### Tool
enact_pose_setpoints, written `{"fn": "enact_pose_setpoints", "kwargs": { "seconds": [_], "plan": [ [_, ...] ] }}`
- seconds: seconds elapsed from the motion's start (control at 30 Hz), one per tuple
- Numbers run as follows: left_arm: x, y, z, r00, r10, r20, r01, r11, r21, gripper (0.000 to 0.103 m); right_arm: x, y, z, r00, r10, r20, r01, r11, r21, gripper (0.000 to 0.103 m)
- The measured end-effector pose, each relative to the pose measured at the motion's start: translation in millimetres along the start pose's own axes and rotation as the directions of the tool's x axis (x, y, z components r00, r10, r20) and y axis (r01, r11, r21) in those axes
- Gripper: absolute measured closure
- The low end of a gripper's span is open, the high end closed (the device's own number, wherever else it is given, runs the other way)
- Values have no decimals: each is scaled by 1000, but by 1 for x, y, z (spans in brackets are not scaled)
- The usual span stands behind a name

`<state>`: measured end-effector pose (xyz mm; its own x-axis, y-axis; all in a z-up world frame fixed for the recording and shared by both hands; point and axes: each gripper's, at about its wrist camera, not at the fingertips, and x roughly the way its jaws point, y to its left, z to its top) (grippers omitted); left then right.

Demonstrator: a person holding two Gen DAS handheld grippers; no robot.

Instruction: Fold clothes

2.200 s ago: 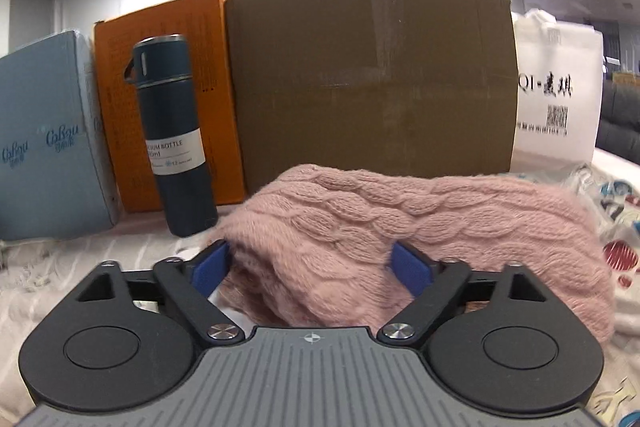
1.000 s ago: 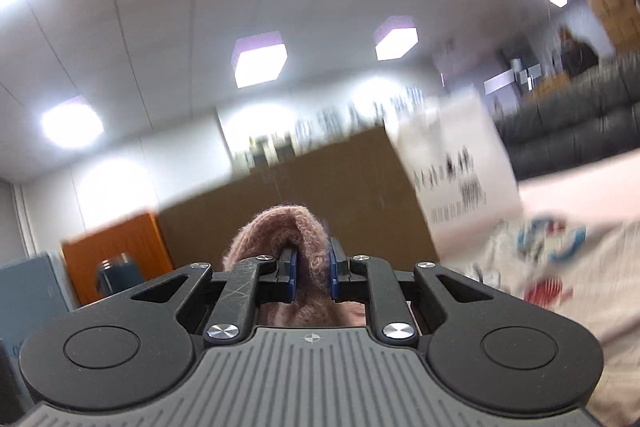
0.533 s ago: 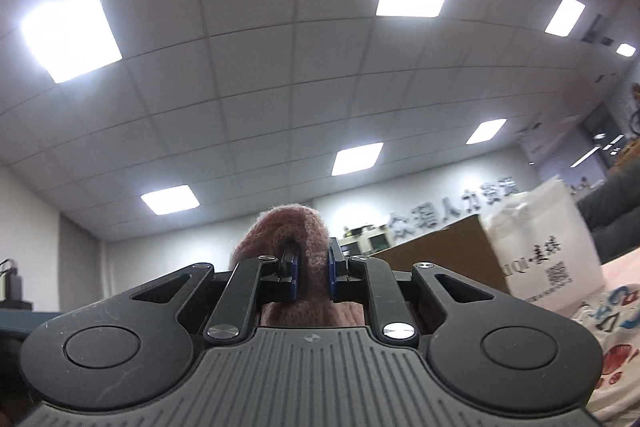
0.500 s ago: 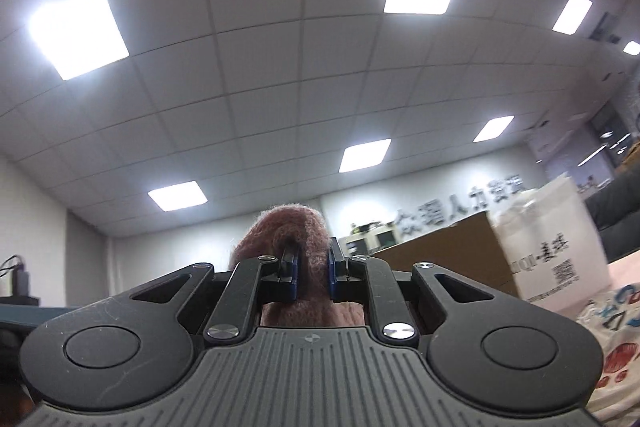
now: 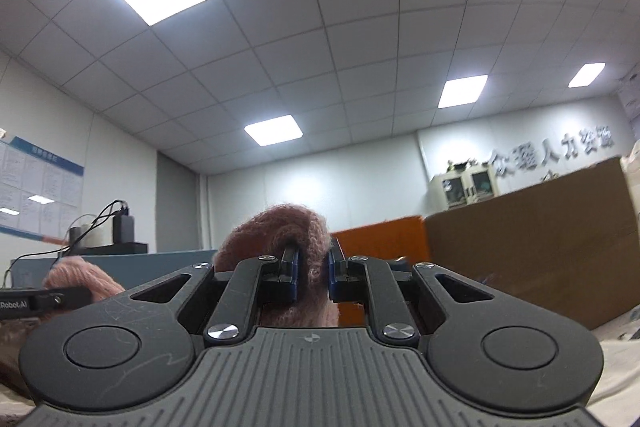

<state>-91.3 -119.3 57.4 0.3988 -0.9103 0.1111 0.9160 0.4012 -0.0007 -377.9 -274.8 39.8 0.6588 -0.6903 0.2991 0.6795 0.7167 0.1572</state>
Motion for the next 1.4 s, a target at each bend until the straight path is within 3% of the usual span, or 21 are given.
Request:
{"fn": "enact_pose_setpoints", "kwargs": {
  "seconds": [0.1,0.23,0.4,0.63,0.7,0.77,0.83,0.87,0.9,0.93,1.03,1.1,1.2,1.27,1.4],
  "plan": [
    [-18,23,0,995,104,-4,-104,994,41,86,16,10,-11,997,15,-76,-15,1000,5,91],
    [-29,51,-15,979,165,-117,-161,986,47,85,29,16,-36,973,10,-230,-17,1000,-25,91],
    [-40,76,-46,951,145,-272,-147,989,16,85,26,10,-58,911,-41,-410,-1,995,-101,91],
    [-46,97,-64,888,148,-435,-145,989,42,79,8,-3,-68,814,-67,-577,-30,987,-158,90],
    [-49,100,-67,873,150,-464,-149,988,39,79,2,-3,-69,784,-68,-617,-57,982,-181,85],
    [-50,103,-66,864,153,-480,-158,987,30,72,-2,1,-68,762,-76,-643,-84,973,-214,62],
    [-52,105,-65,864,173,-473,-175,984,41,52,-9,4,-65,759,-52,-648,-130,964,-230,51],
    [-53,106,-64,866,192,-462,-192,980,48,33,-12,6,-64,758,-40,-651,-156,958,-241,43],
    [-55,108,-63,870,206,-447,-206,977,49,24,-15,9,-61,765,-23,-644,-180,952,-247,39],
    [-55,109,-61,875,210,-437,-210,976,49,22,-18,13,-59,771,-5,-636,-202,946,-252,33],
    [-50,109,-57,885,209,-415,-204,977,57,18,-13,28,-62,783,46,-621,-261,930,-260,31],
    [-42,105,-54,894,182,-409,-169,983,68,16,-3,42,-68,768,97,-633,-319,915,-246,30],
    [-26,99,-54,897,110,-428,-81,993,84,11,16,61,-83,717,168,-676,-407,889,-210,24],
    [-11,99,-58,872,58,-486,-21,996,82,9,28,67,-94,691,170,-703,-422,884,-201,24],
    [13,113,-71,783,-6,-622,0,1000,-10,9,43,60,-107,657,133,-742,-381,908,-174,25]
  ]
}}
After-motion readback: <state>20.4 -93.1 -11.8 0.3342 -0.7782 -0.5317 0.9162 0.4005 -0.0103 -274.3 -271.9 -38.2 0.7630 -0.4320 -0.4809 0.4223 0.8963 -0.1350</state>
